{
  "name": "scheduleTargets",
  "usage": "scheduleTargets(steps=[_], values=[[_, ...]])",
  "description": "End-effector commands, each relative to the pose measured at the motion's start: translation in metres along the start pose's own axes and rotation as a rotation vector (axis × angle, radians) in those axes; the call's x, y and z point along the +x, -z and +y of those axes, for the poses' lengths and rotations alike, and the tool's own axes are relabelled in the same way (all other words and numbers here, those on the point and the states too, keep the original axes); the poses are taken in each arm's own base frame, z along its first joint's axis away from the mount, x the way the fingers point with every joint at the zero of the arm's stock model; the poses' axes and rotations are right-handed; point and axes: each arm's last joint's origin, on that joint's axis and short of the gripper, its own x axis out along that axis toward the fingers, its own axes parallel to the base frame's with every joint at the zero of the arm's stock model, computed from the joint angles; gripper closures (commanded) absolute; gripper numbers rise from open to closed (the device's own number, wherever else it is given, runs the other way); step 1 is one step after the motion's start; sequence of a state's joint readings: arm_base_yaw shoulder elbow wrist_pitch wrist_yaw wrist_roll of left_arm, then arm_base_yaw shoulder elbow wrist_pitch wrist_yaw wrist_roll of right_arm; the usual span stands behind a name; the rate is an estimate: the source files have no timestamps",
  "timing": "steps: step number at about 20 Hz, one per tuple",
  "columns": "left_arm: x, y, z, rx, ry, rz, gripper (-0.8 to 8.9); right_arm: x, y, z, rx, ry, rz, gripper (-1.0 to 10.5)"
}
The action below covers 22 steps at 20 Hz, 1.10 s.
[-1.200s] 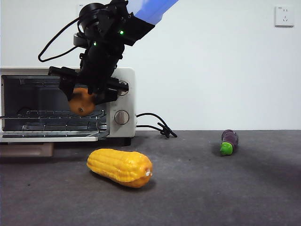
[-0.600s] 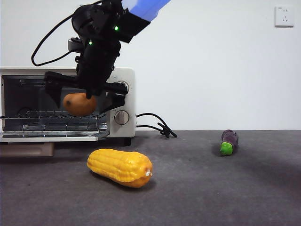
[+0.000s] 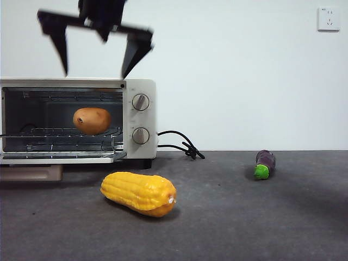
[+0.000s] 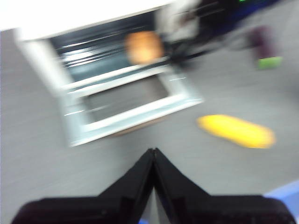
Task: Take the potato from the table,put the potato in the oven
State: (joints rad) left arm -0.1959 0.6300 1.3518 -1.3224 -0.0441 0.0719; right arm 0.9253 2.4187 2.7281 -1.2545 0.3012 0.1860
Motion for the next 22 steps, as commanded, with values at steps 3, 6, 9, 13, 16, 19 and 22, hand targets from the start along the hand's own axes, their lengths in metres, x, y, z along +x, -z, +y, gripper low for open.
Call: scheduleTargets(steps=[3, 6, 9, 13, 16, 19, 22], values=[[0.021, -0.02, 0.003, -0.015, -0.085, -0.007, 8.2, -0.05, -0.002, 0.004, -0.126, 0.007, -0.049, 4.4], [0.052, -0.04, 0.004, -0.014, -0.097, 0.034, 8.2, -0.09, -0.002, 0.013, -0.197, -0.002, -0.127, 9.4], [0.089, -0.056, 0.014, -0.067, -0.106, 0.096, 8.21, -0.14, 0.0, 0.007, -0.198, 0.004, -0.223, 9.5], [0.15, -0.066, 0.052, -0.252, 0.006, 0.185, 8.21, -0.219, 0.009, -0.02, -0.15, -0.029, -0.368, 9.5], [0.193, -0.058, 0.088, -0.449, 0.027, 0.275, 8.21, -0.266, 0.023, -0.045, -0.118, -0.045, -0.44, 9.5], [0.233, -0.043, 0.109, -0.52, 0.006, 0.406, 8.21, -0.292, 0.041, -0.061, -0.118, -0.045, -0.441, 9.5], [0.267, -0.027, 0.123, -0.541, 0.015, 0.507, 8.21, -0.297, 0.067, -0.072, -0.142, -0.033, -0.365, 9.5]])
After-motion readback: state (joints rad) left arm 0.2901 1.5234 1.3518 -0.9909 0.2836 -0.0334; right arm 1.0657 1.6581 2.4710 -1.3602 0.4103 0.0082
